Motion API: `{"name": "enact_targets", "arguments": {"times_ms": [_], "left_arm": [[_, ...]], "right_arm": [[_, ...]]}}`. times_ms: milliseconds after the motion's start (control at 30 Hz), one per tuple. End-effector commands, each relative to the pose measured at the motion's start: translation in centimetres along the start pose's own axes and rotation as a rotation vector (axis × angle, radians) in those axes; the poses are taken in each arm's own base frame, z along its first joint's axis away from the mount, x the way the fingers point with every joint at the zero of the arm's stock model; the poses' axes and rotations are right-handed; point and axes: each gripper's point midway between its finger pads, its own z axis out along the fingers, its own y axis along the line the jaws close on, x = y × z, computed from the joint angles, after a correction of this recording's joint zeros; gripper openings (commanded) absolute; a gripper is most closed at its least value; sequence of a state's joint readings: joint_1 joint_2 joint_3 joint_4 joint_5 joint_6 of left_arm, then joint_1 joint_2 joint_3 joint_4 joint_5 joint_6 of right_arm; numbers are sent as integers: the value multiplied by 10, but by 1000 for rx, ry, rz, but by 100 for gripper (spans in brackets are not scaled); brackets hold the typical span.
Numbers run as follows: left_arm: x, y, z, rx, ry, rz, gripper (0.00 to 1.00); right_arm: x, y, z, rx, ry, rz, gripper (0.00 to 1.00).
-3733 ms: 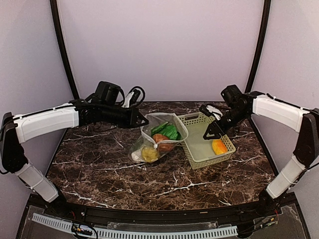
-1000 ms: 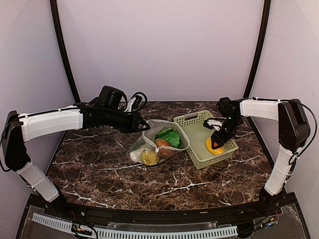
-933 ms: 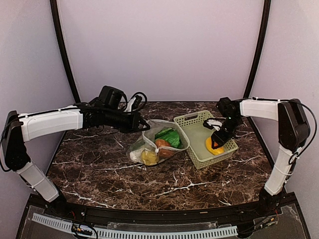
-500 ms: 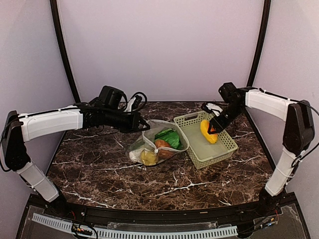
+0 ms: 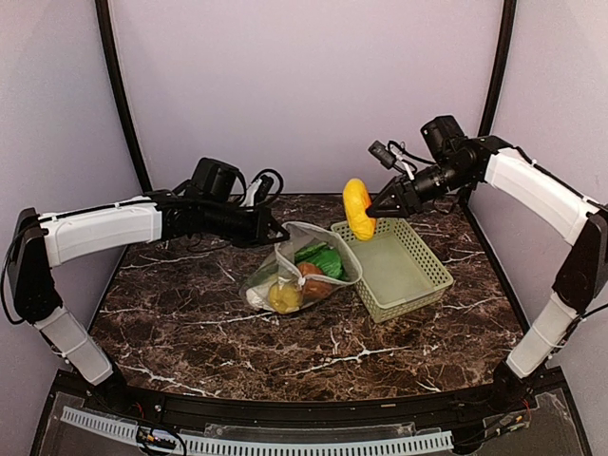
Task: Place the food in the zip-top bag and seal the zipper
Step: Place the fake fruit in the zipper food storage bag.
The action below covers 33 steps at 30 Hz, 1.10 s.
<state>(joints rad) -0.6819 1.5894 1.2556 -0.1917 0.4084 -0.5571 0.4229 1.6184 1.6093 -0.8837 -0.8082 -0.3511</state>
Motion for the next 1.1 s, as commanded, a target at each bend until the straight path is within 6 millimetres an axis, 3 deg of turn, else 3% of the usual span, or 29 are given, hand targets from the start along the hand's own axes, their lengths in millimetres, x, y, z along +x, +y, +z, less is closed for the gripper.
{"name": "enact_targets", "arguments": {"times_ms": [0,167,400,700,900,1067], "left_arm": [[-10,-12,-5,22,-15,10,1],[-14,-17,-9,39,-27,15,1],[-20,-32,-21,85,-62,35,1],[-20,-41,-33,118,-79,57,1],[-17,-44,-29,145,-60,56,1],[-19,-54,-28,189,-60,62,1]], "right_arm": [[-7,44,27,-158,17,-85,27],[0,60,61,-186,84,-147,27],[10,36,100,-124,145,-165,26],[10,12,123,18,185,-252,26],[-2,17,128,97,186,-390,27],[7,25,151,76,228,-433,28]]}}
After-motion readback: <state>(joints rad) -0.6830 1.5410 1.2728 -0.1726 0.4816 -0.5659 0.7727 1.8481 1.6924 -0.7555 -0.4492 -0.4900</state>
